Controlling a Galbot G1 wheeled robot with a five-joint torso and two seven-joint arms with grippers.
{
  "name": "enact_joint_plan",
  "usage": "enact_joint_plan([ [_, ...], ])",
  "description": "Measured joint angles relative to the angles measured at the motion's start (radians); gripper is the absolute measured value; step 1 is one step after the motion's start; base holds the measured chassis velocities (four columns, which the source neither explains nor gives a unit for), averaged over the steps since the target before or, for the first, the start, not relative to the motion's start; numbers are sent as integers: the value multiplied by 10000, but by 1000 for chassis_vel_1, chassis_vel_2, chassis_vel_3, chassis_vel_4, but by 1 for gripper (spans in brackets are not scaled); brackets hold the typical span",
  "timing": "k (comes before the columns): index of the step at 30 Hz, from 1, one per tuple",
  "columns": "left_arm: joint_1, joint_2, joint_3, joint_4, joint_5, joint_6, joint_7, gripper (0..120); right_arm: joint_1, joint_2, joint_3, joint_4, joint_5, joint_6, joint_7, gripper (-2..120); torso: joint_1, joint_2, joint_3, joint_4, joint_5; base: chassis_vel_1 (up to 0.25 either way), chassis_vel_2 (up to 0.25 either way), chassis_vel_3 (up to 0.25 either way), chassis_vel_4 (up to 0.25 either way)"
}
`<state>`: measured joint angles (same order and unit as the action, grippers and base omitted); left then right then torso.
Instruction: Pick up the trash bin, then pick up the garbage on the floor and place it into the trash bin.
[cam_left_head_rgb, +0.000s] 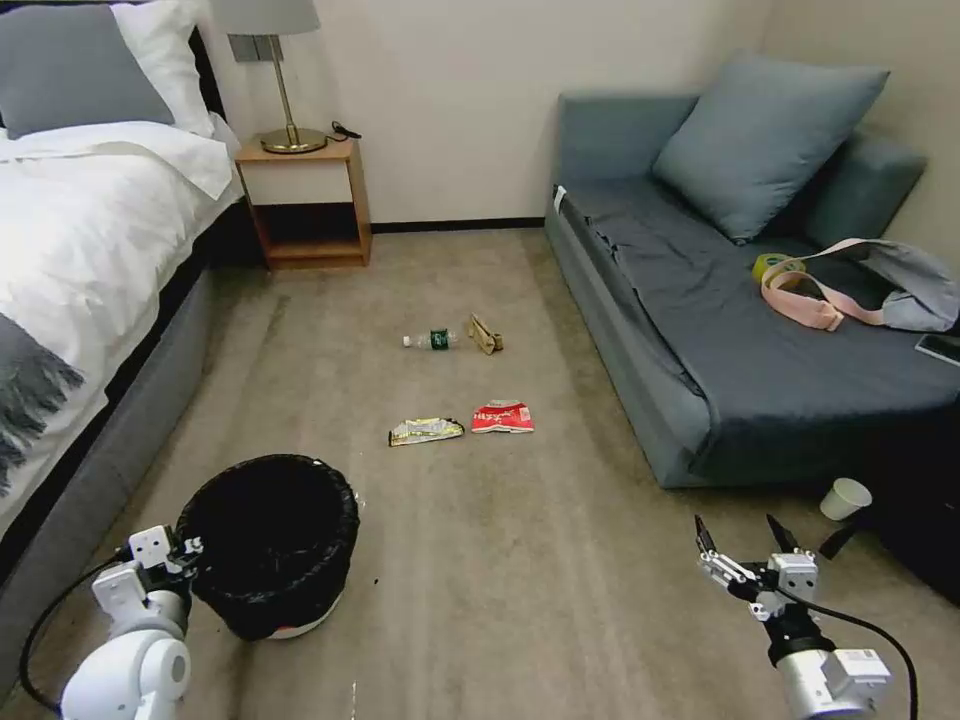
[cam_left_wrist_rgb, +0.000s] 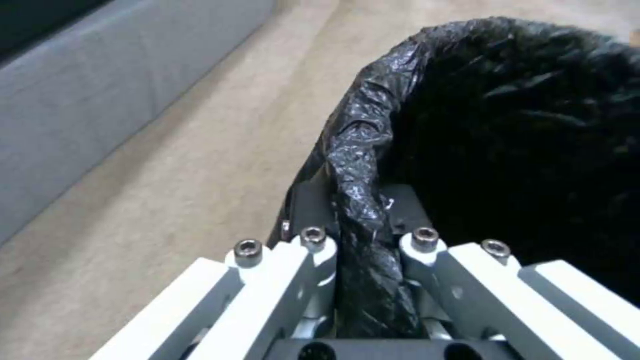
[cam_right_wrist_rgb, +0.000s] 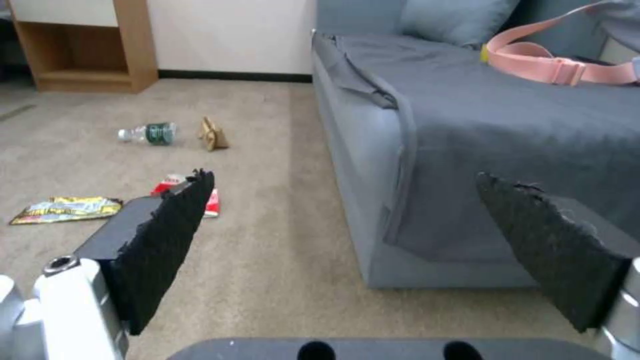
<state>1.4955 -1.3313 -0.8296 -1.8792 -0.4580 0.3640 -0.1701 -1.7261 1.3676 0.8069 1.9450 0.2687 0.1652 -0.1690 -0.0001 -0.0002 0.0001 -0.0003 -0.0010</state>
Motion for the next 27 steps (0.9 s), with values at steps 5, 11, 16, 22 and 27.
enact_joint_plan([
  [5, 57, -7, 24, -247, -100, -106, 237, 5, -37, -29, 63, 45, 29, 14, -1, 100, 1, -1, 1, -2, -2, 0, 0, 0, 0],
  [11, 130, 43, 11, -454, -438, -221, 465, 5, -52, -35, 78, 98, 43, 22, -3, 100, 1, -1, 1, 1, 6, 0, 0, 0, 0],
  [16, 232, 34, 41, -491, -568, -400, 805, 5, -45, -41, 74, 180, 43, 21, -3, 100, 1, -1, 0, 2, 9, 0, 0, 0, 0],
  [22, 342, 26, 86, -496, -720, -815, 1445, 5, -37, -65, 75, 231, 38, -6, -4, 100, 1, -1, 0, 2, 11, 0, 0, 0, 0],
  [27, 490, 19, 218, -468, -723, -1256, 2299, 5, -35, -123, 75, 318, -44, -31, -35, 100, 0, 0, 0, 3, 10, 0, 0, 0, 0],
])
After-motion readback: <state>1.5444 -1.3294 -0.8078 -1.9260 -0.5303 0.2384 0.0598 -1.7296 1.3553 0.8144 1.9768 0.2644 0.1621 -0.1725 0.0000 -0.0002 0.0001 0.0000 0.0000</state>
